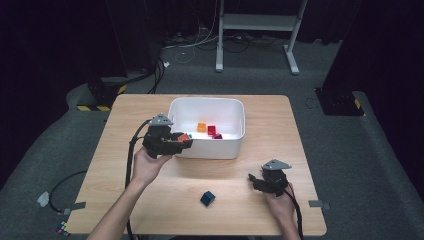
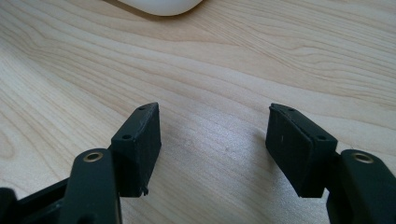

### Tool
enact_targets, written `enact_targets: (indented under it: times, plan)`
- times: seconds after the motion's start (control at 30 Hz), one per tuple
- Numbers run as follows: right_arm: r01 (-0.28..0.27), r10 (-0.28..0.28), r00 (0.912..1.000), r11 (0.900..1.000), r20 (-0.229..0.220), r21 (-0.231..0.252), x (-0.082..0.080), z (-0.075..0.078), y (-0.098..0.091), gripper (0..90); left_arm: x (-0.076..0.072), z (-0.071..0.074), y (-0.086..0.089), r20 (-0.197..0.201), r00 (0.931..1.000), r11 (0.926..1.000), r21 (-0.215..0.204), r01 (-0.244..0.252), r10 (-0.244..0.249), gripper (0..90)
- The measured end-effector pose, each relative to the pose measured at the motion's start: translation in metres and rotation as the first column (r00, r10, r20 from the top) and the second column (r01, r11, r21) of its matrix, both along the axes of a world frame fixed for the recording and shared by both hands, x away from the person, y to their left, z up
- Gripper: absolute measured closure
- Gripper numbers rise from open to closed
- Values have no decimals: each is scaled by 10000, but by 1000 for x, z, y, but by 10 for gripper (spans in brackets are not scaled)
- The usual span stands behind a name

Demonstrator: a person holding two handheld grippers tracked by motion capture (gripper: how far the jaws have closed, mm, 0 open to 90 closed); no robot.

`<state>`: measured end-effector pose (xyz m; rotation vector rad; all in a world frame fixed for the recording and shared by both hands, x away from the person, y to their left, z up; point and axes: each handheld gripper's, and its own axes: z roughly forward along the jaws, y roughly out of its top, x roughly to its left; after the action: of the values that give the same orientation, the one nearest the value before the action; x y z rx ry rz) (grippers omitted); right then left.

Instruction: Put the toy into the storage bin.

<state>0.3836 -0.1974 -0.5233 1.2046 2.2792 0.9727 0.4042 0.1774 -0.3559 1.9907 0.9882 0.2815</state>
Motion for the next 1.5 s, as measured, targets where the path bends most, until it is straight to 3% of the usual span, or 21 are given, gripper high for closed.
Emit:
enact_targets:
  times: [0.43, 0.73, 0.97, 1.23, 1.5]
  plan:
    - [2, -2, 10000, 10000, -2, 2, 0, 0, 0, 355, 21, 21, 5, 107, 9996, 9996, -135, -263, 264, 515]
    - [-3, 3, 10000, 10000, 2, 14, 0, 0, 0, 355, 38, 28, 3, 103, 9982, 9982, 25, -596, 596, 515]
    - [2, -2, 10000, 10000, -1, 2, 0, 0, 0, 355, 53, 27, 1, 40, 9961, 9961, 22, -881, 881, 515]
    - [0, 0, 10000, 10000, 5, 5, 0, 0, 0, 355, 68, 18, -6, -57, 9936, 9928, 409, -1129, 1132, 514]
    - [1, -1, 10000, 10000, -4, 4, 0, 0, 0, 355, 78, 12, -12, -137, 9916, 9906, 474, -1281, 1289, 506]
